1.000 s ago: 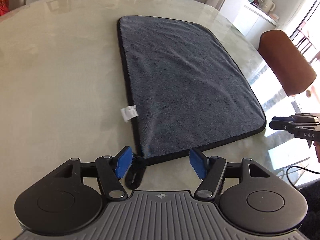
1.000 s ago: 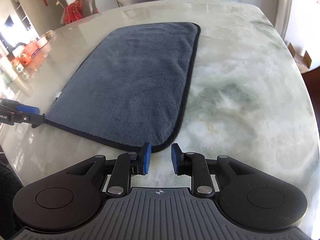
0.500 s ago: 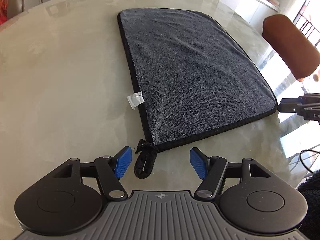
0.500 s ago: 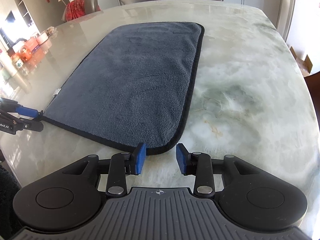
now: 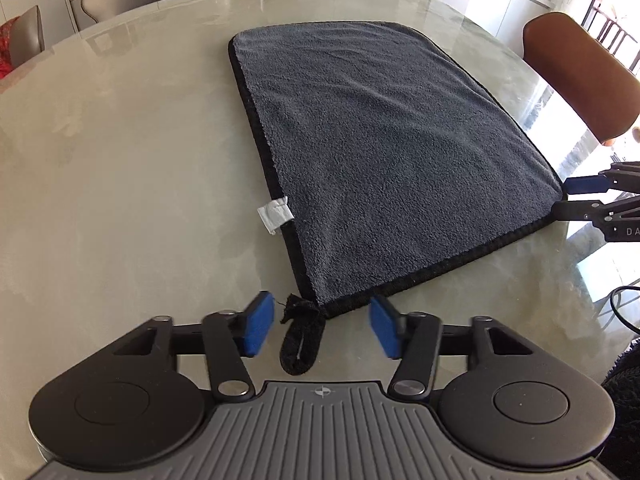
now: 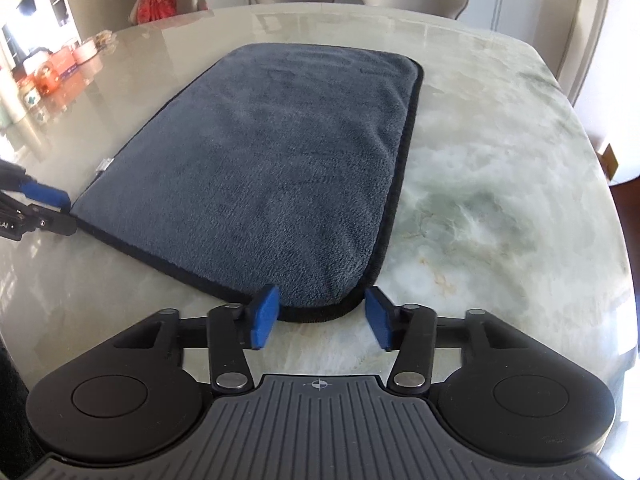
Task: Fold towel
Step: 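Close the left gripper on the towel corner by the white tag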
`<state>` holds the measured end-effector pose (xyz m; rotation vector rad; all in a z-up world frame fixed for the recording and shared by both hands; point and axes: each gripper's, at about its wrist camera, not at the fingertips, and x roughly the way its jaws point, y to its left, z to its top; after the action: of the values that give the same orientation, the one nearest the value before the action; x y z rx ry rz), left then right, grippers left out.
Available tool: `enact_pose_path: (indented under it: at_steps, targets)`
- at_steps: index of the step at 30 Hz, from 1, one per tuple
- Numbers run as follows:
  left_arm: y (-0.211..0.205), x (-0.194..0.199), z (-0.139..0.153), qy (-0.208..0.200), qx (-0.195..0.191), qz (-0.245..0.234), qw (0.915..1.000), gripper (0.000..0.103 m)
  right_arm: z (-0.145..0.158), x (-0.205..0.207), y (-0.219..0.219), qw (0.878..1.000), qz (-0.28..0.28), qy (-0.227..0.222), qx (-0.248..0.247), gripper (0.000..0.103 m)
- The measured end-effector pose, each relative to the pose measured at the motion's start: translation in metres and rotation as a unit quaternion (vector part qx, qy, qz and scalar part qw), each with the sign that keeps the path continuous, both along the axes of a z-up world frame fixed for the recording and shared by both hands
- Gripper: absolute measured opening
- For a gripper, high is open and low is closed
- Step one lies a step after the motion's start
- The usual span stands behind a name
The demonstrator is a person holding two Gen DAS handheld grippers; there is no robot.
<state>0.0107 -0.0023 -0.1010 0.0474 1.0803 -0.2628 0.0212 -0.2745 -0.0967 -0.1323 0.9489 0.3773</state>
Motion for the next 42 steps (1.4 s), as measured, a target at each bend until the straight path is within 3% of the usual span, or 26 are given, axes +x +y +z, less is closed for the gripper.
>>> enact_pose_path:
  at_steps: [3, 11, 14, 18, 21, 26, 31, 35, 42]
  targets:
    - [0.004, 0.004, 0.002, -0.004, -0.011, 0.022, 0.9997, 0.010, 0.003, 0.005, -0.007, 0.999, -0.014, 0.008, 0.028, 0.012]
    - [0.011, 0.014, 0.017, -0.027, -0.021, 0.027, 0.9991, 0.006, 0.021, 0.019, -0.029, 0.992, -0.046, 0.006, 0.117, 0.011]
    - [0.010, 0.012, 0.015, -0.011, -0.022, 0.012, 0.9996, 0.013, 0.020, 0.023, -0.029, 0.992, -0.044, 0.009, 0.116, 0.011]
    - [0.006, 0.005, 0.012, 0.004, -0.017, 0.008, 0.9998, 0.044, 0.016, 0.024, -0.027, 0.992, -0.044, 0.020, 0.115, 0.011]
    - [0.005, -0.001, 0.012, 0.015, -0.019, 0.006, 0.9997, 0.054, 0.016, 0.025, -0.029, 0.992, -0.046, 0.024, 0.117, 0.011]
    - [0.001, -0.002, 0.001, 0.030, 0.003, -0.003, 0.9996, 0.058, 0.015, 0.026, -0.030, 0.992, -0.046, 0.028, 0.118, 0.011]
    - [-0.003, -0.006, -0.001, 0.024, 0.018, -0.017, 0.9994, 0.050, 0.014, 0.025, -0.030, 0.992, -0.047, 0.032, 0.116, 0.011]
    - [-0.002, -0.007, -0.002, 0.014, 0.037, -0.013, 0.9991, 0.015, 0.014, 0.025, -0.031, 0.990, -0.053, 0.034, 0.122, 0.012]
    - [-0.001, -0.006, 0.003, 0.000, 0.020, -0.009, 0.9998, 0.009, 0.020, 0.025, -0.034, 0.989, -0.060, 0.024, 0.133, 0.012]
